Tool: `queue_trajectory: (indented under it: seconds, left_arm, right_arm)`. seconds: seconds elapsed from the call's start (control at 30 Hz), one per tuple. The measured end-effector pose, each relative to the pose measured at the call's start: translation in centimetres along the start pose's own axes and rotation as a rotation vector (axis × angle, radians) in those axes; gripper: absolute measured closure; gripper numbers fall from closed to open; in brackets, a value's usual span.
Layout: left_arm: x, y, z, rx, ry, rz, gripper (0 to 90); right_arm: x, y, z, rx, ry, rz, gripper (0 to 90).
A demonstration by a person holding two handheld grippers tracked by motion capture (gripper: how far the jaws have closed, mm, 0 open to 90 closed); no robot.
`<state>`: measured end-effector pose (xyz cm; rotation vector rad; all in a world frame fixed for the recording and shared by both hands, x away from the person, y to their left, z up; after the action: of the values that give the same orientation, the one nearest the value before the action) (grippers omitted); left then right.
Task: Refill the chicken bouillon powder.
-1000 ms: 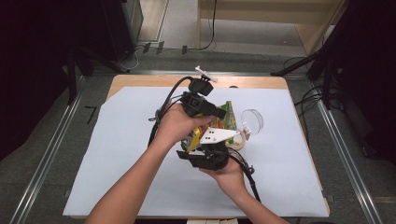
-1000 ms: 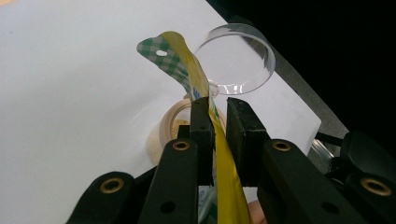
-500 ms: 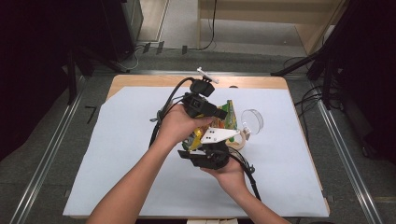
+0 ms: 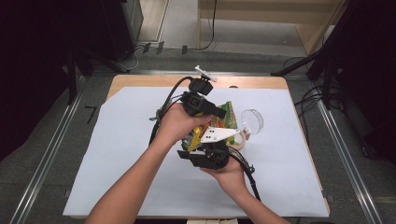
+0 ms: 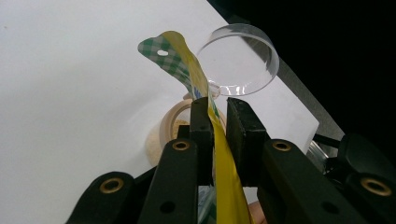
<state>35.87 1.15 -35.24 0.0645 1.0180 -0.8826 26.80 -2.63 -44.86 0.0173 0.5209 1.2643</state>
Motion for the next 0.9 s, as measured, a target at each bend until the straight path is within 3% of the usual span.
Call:
queue_trajectory:
  seconds: [0.9]
  left_arm:
    - [0.24,0.2,-0.07,-0.001,-0.003,0.0,81.2]
  right_arm:
    - [0.08,-0.04,-0.19,0.011,-0.003,-0.004,69.8]
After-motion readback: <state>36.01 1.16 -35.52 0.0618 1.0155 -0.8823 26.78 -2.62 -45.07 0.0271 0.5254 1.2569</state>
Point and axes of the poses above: each handheld gripper's, and its own axes: x roughly forward along the jaws, z roughly out of its top, y roughly to its left, the point moved 4 cm from there along x, roughly forward along the jaws, and after that the axes turned 5 degrees about z, right-handed, at the moved point
